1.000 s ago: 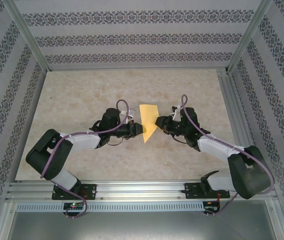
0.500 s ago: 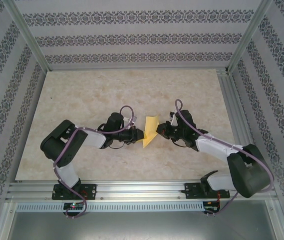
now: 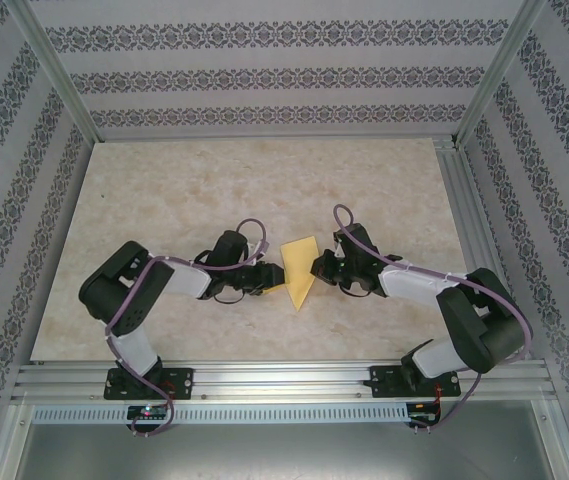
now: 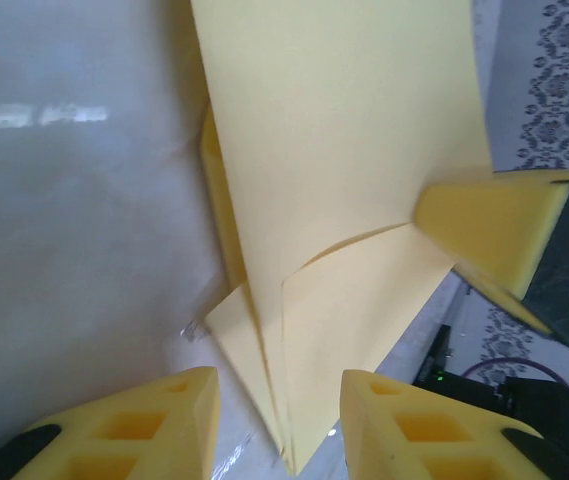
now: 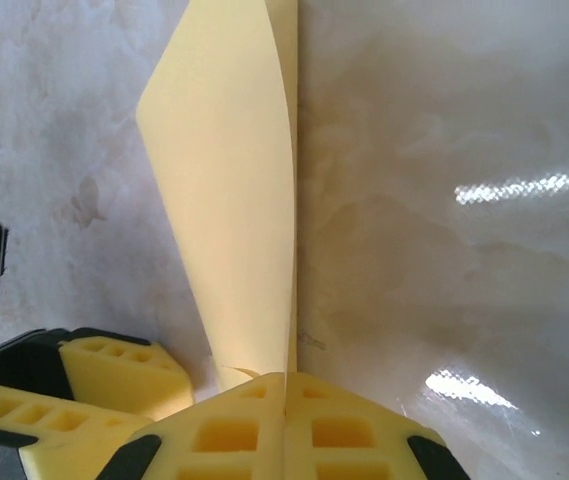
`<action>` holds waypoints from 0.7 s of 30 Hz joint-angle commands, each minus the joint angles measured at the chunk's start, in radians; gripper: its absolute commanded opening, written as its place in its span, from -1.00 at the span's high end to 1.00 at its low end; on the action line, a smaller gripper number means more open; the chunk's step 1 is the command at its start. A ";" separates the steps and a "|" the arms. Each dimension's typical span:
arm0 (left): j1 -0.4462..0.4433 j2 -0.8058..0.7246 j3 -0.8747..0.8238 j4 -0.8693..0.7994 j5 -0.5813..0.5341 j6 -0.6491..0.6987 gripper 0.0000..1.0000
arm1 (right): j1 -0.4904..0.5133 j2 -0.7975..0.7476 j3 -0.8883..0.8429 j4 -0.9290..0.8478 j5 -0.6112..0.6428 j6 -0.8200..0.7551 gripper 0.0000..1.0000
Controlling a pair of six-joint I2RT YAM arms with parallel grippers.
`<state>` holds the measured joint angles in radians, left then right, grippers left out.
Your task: Fold a paper plane with a square sheet of paper (fold left side to right side)
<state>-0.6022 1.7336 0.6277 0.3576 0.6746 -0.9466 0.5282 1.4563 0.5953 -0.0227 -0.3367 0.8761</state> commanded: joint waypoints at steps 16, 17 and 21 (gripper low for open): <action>-0.100 -0.018 0.140 -0.158 -0.076 0.047 0.51 | 0.018 0.025 0.046 -0.023 0.038 -0.032 0.89; -0.101 -0.002 0.142 -0.145 -0.075 0.043 0.51 | 0.018 0.025 0.049 -0.023 0.036 -0.031 0.89; -0.106 0.049 0.152 -0.090 -0.061 0.020 0.52 | 0.021 0.027 0.052 -0.024 0.030 -0.033 0.88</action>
<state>-0.6971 1.7615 0.7586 0.1905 0.6186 -0.8970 0.5354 1.4731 0.6205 -0.0460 -0.3145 0.8616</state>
